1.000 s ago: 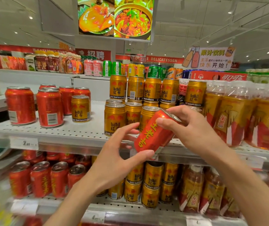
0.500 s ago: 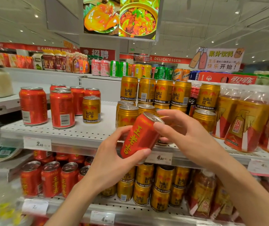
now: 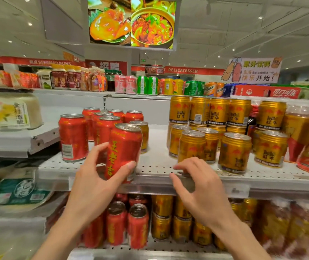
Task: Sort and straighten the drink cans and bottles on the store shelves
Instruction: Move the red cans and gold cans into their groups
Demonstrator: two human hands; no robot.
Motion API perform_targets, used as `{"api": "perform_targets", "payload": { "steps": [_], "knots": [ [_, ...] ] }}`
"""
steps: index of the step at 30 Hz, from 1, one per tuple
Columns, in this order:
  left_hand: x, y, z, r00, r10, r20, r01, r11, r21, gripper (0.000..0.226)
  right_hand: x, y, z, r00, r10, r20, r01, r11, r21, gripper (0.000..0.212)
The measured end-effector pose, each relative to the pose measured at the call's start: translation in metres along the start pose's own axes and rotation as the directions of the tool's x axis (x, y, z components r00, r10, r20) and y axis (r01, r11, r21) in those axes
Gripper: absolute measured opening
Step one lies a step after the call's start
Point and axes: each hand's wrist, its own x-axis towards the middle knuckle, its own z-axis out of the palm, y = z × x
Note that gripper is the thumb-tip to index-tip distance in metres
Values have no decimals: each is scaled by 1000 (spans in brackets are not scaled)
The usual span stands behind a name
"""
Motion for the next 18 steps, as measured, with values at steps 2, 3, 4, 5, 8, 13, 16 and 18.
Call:
{"api": "perform_targets", "payload": {
  "steps": [2, 3, 4, 5, 8, 13, 16, 18],
  "knots": [
    [9, -9, -14, 1000, -14, 3, 14, 1000, -8, 71, 4, -13, 16, 1000, -16, -3, 16, 999, -52, 25],
    [12, -14, -20, 1000, -15, 2, 15, 1000, -13, 70, 5, -18, 23, 1000, -12, -6, 12, 997, -71, 24],
    [15, -19, -26, 1000, -14, -7, 14, 1000, -15, 68, 5, -23, 29, 1000, -1, -13, 0, 996, -88, 23],
    [18, -23, -31, 1000, -11, -20, 11, 1000, -16, 66, 4, -26, 35, 1000, 15, -26, -18, 994, -105, 23],
    [22, -36, -44, 999, -3, -47, 2, 1000, -10, 63, 0, -31, 47, 995, 64, -78, -74, 988, -139, 26],
    [27, -46, -55, 996, 66, -67, -60, 994, 89, 65, -3, -39, 51, 987, 103, -120, -123, 977, -175, 19],
    [32, -47, -53, 990, 111, -83, -94, 978, 189, 80, 2, -41, 52, 990, 106, -91, -122, 974, -190, 21],
    [33, -46, -49, 987, 124, -99, -99, 969, 225, 86, 10, -41, 53, 996, 84, -32, -88, 981, -174, 23]
  ]
}}
